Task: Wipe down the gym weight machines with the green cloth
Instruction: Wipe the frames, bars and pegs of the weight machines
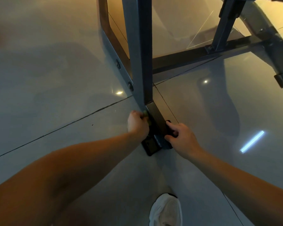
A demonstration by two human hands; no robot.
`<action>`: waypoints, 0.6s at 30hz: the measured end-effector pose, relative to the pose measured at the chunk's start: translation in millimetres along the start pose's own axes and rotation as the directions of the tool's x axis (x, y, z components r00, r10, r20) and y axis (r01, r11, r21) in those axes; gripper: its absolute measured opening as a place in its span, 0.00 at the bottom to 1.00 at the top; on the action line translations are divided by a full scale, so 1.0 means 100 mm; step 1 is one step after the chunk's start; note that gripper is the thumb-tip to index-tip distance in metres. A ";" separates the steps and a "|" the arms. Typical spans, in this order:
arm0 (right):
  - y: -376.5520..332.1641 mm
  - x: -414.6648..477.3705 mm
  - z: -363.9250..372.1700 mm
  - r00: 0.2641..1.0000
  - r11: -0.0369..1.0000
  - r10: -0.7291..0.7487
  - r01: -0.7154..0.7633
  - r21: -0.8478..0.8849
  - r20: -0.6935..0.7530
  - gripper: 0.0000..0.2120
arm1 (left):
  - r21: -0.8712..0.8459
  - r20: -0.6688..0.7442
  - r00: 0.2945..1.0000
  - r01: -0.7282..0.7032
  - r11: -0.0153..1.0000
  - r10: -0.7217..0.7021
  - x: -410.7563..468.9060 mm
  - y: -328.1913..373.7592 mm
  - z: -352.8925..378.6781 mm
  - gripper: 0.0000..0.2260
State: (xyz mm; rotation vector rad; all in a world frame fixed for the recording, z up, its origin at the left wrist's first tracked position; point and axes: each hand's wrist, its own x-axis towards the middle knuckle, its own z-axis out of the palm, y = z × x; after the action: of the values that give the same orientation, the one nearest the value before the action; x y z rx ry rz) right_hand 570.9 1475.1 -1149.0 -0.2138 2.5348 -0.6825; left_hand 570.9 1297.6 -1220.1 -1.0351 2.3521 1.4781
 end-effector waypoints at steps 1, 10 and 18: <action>0.02 -0.02 0.00 1.000 1.000 0.006 -0.006 0.011 0.012 0.30 | -0.004 0.032 0.999 -0.016 1.000 0.016 -0.15 -0.02 0.03 0.05; -0.02 0.00 -0.04 0.999 1.000 0.014 -0.014 -0.004 0.042 0.31 | -0.131 -0.011 1.000 0.007 0.991 -0.008 0.08 0.15 -0.22 0.08; -0.01 -0.03 0.03 0.999 0.997 0.042 -0.043 0.067 0.019 0.30 | -0.209 -0.002 0.998 0.064 0.976 -0.066 -0.18 0.18 -0.12 0.07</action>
State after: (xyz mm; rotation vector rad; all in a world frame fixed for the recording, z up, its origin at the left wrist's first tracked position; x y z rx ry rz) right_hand 574.4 1473.6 -1149.1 -0.1415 2.4879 -0.7454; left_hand 575.1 1301.0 -1192.3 -1.1559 2.1813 1.7275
